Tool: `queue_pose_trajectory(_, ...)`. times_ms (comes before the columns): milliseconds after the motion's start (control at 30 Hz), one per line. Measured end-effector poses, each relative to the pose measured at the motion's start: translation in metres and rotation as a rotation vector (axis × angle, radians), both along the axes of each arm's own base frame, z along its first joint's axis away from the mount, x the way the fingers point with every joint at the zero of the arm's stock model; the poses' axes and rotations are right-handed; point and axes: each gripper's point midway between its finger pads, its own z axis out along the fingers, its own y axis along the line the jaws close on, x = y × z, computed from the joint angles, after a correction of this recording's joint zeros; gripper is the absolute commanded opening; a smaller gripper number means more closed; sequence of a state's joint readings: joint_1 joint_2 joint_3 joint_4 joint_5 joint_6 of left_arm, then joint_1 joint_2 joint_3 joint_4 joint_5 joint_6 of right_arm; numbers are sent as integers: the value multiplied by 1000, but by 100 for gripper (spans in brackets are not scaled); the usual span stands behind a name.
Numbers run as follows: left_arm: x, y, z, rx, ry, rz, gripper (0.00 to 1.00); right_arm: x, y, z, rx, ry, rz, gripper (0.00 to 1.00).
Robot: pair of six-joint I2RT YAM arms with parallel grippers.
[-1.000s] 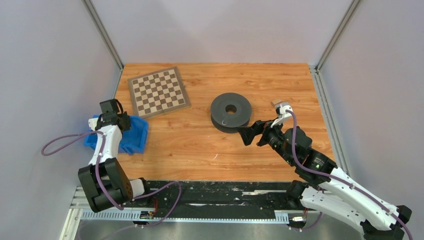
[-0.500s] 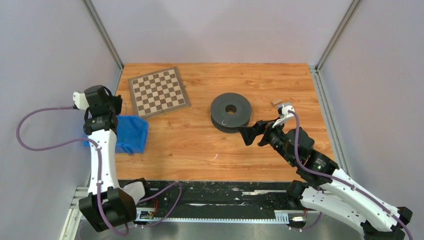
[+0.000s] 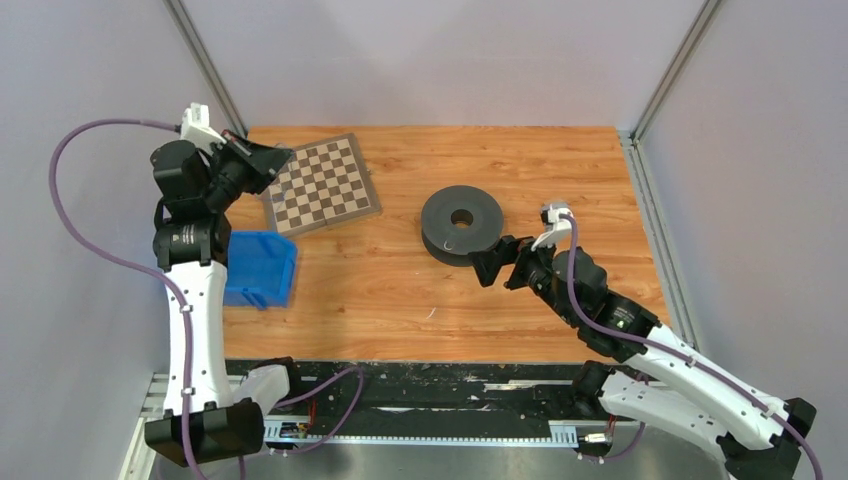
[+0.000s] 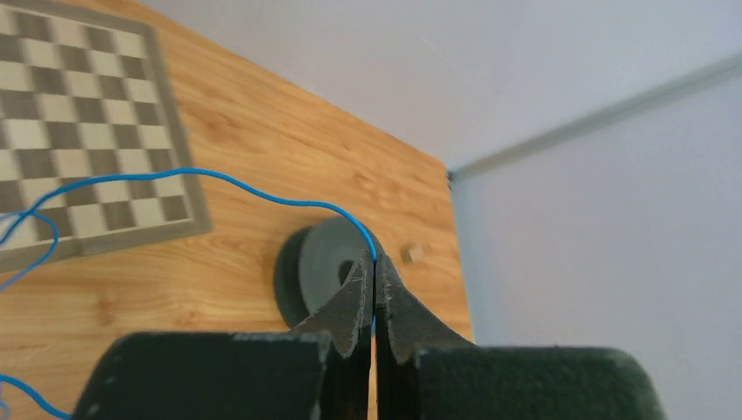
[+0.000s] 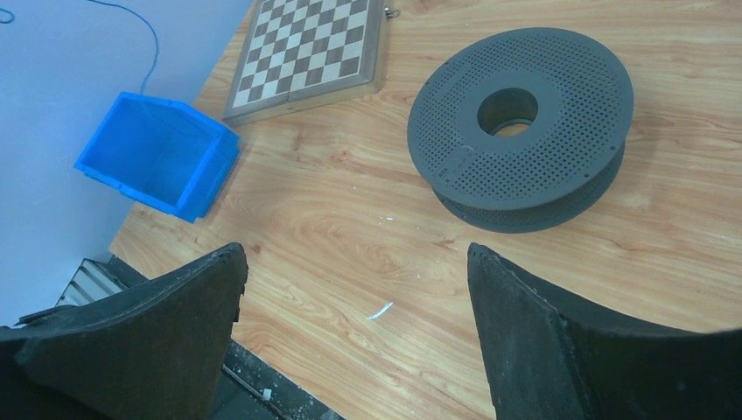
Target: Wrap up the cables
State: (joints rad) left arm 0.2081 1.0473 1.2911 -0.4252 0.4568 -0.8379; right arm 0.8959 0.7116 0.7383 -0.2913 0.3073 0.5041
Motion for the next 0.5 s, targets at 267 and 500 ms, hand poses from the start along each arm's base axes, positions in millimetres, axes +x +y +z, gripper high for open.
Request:
queue_pose_trajectory(267, -71, -97, 35, 74, -150, -463, 0, 9, 7, -1, -8, 11, -21, 98)
queue_pose_trajectory(500, -122, -126, 9, 143, -216, -676, 0, 17, 21, -26, -50, 78, -1, 100)
